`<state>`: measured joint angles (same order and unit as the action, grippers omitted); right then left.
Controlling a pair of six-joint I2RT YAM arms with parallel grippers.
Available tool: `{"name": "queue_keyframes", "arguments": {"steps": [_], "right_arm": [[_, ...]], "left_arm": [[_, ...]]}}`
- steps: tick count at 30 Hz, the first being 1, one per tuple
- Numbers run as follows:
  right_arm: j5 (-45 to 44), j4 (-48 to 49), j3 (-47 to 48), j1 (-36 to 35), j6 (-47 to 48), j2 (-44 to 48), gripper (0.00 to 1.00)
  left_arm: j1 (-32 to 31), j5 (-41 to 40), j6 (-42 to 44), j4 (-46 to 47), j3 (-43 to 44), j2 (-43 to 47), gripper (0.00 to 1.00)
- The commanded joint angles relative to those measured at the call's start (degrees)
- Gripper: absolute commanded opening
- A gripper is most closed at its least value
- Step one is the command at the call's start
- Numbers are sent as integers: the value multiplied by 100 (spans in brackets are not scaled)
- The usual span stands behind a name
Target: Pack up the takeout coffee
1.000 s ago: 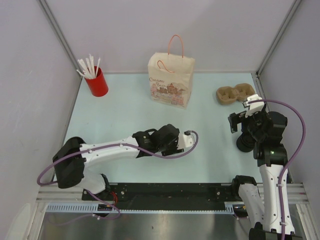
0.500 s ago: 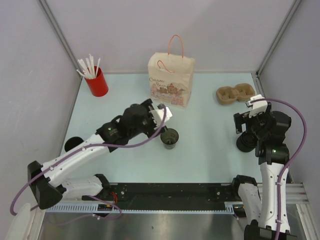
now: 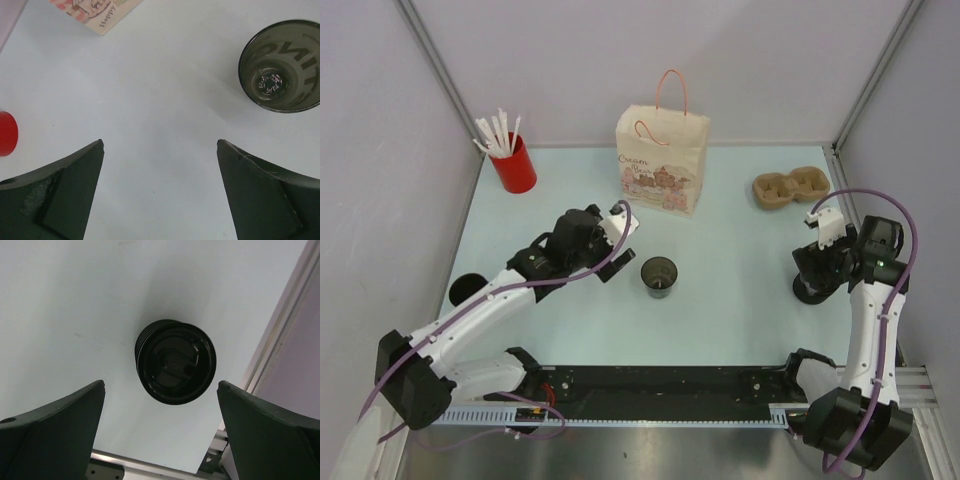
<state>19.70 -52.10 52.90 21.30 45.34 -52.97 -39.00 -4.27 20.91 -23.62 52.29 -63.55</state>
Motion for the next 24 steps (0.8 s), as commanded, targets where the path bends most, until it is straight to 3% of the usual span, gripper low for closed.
{"name": "queue_keyframes", "arguments": {"steps": [1, 8, 16, 20, 24], "right_arm": [[262, -222, 159, 102, 291, -187, 99], [130, 384, 27, 94, -175, -635, 93], [236, 578, -149, 94, -236, -996, 87], [262, 692, -263, 94, -245, -1163, 75], [341, 894, -368, 94, -333, -1295, 72]], "left_arm": [[121, 190, -210, 208, -149, 202, 99], [191, 383, -227, 296, -360, 466, 99], [244, 533, -271, 340, -386, 185, 99], [253, 533, -262, 384, -413, 202, 99], [270, 541, -262, 410, -422, 220, 99]]}}
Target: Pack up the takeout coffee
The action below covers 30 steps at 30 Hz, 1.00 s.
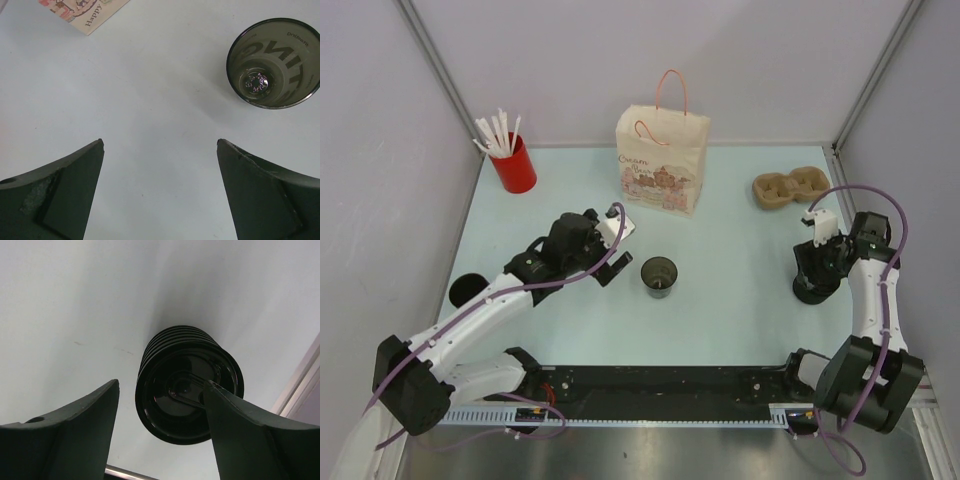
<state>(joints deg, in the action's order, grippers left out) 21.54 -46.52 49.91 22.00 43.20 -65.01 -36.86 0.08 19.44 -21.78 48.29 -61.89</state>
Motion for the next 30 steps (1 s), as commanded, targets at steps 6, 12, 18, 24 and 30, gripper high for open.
{"name": "queue_keyframes", "arguments": {"steps": [6, 12, 18, 24, 30], "right_arm": [[201, 469, -183, 24, -198, -292, 60], [184, 548, -245, -3, -242, -284, 43], [105, 565, -245, -64, -295, -187, 28], [8, 583, -245, -126, -330, 59, 22], [-132, 574, -236, -275, -391, 507, 16]], "left_arm": [[83, 98, -116, 236, -48, -7, 100], [100, 89, -116, 253, -66, -8, 100], [127, 89, -116, 262, -74, 1, 99], [127, 98, -116, 271, -83, -7, 99], [144, 98, -99, 280, -92, -16, 99]]}}
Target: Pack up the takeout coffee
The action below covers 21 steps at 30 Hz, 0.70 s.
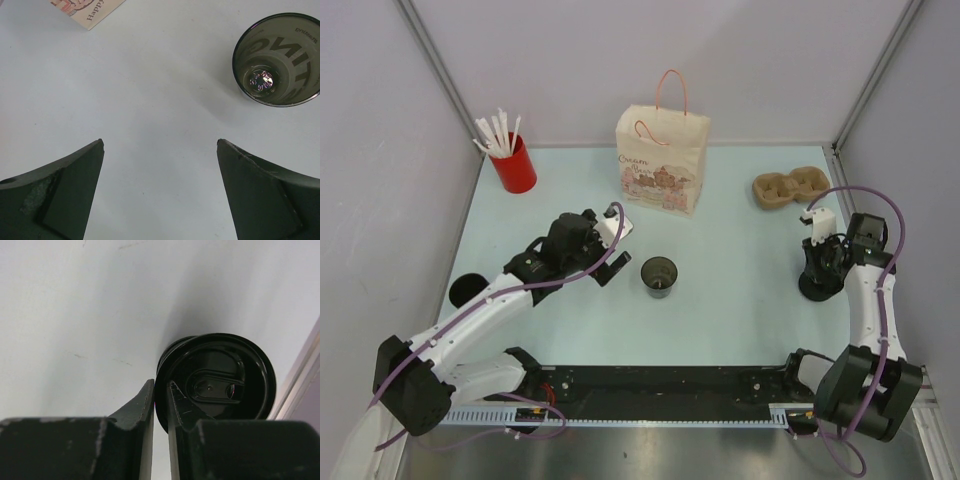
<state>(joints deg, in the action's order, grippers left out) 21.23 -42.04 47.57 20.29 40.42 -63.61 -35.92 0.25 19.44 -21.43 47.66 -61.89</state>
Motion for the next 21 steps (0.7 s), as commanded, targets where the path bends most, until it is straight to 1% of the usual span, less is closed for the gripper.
{"name": "queue_keyframes", "arguments": {"steps": [1, 8, 11, 14, 17, 18, 21], "right_arm": [[-128, 135, -2, -122, -114, 411, 14], [-278, 38, 24, -289, -158, 754, 9], [-190, -128, 147, -421, -219, 912, 8], [82, -453, 393, -701, -298, 1044, 8], [311, -700, 656, -1219, -403, 1123, 7], [381, -752, 770, -1560, -430, 1114, 7], [417, -911, 999, -2167, -527, 1018, 8]], "left_arm": [[50, 80, -98, 245, -29, -25, 99], [59, 89, -81, 262, -46, -16, 99], [68, 150, -46, 289, -72, 36, 99], [59, 273, 24, 332, -125, 168, 99], [68, 318, 95, 438, -213, 379, 99], [59, 361, 130, 473, -239, 440, 99], [59, 562, 314, 552, -266, 642, 100]]}}
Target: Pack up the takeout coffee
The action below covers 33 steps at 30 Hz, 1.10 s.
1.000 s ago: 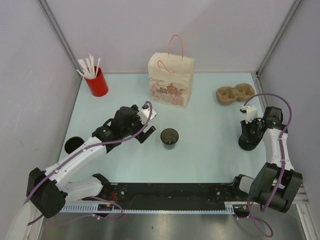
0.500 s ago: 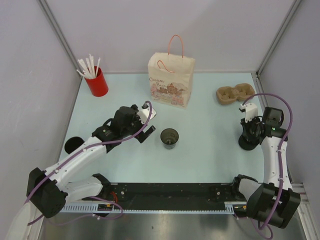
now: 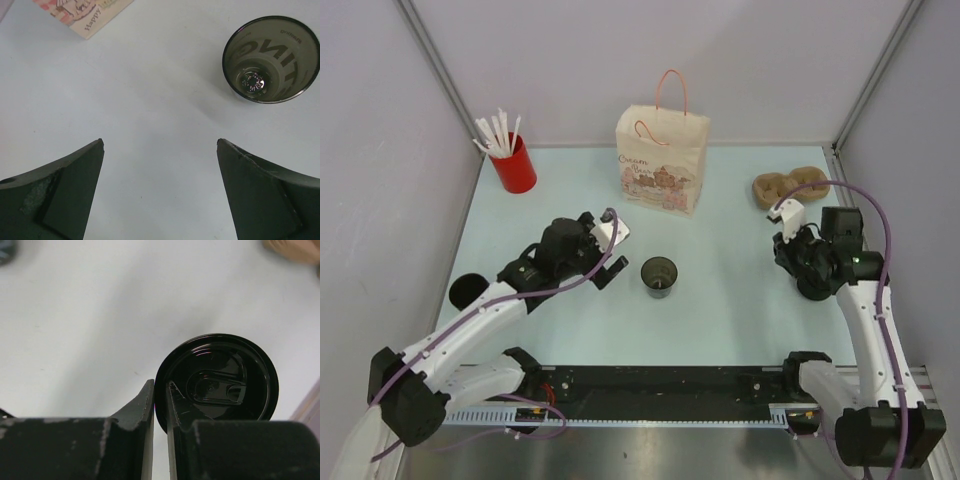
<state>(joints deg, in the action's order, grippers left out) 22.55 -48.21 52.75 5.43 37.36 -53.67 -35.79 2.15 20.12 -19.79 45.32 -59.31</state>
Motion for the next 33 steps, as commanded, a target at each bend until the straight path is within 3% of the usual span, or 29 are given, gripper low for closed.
{"name": "queue_keyframes", "arguments": {"steps": [1, 8, 15, 23, 29, 33], "right_arm": [[285, -364, 647, -1040, -238, -64, 7], [557, -716, 1587, -2448, -344, -801, 7], [2593, -2128, 2712, -2757, 446, -1882, 6], [3949, -3863, 4400, -3127, 1766, -2964, 7], [3863, -3863, 4753, -3575, 1713, -3553, 7], [3810, -3872, 4683, -3646, 1774, -3703, 8]], "left_arm": [[46, 417, 403, 388, 3, 428, 100], [20, 558, 1564, 651, 205, 534, 99], [-156, 1383, 2944, 1521, -163, 1140, 100], [-946, 1500, 3744, 1391, -129, 624, 99], [-1615, 945, 4193, 1171, 47, 60, 99], [-1730, 840, 3843, 1503, 231, -72, 99]]}}
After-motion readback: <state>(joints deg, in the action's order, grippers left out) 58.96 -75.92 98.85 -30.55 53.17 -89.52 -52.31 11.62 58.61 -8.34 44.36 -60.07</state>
